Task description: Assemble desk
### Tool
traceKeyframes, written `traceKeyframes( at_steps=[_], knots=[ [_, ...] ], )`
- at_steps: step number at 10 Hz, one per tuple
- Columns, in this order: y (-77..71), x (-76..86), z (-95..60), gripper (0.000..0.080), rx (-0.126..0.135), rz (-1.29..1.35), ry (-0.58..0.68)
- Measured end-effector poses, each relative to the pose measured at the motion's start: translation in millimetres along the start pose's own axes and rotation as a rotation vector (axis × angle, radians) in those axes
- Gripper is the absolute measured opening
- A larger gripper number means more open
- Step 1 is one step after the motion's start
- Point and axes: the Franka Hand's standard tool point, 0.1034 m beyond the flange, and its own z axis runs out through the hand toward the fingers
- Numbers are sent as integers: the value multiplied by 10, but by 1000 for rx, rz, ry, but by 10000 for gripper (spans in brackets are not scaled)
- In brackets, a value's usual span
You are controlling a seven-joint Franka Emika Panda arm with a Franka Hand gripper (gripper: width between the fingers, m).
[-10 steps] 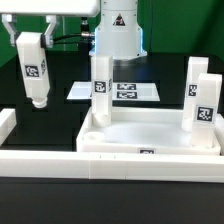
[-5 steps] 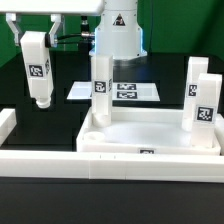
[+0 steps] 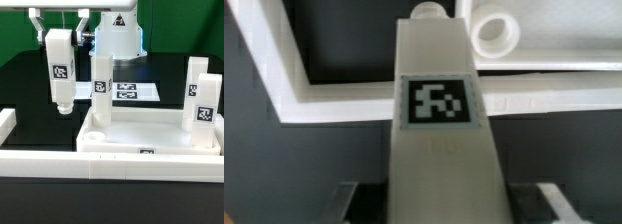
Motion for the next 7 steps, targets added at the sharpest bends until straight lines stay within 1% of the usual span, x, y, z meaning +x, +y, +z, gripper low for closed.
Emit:
traceKeyframes(
  at_steps=[1,2,3,4,5,6,7],
  knots=[
    [67,64,-28,290,-33,-16,76],
    [96,27,-24,290,-72,-16,150],
    [-83,-10,33,290,-32,6,101],
    [-165,95,37,290,-26,-8,116],
    [-253,135,68,290,-22,-11,123],
    [-383,182,67,290,-5,11,121],
    [-442,214,35,290,8,42,114]
  ],
)
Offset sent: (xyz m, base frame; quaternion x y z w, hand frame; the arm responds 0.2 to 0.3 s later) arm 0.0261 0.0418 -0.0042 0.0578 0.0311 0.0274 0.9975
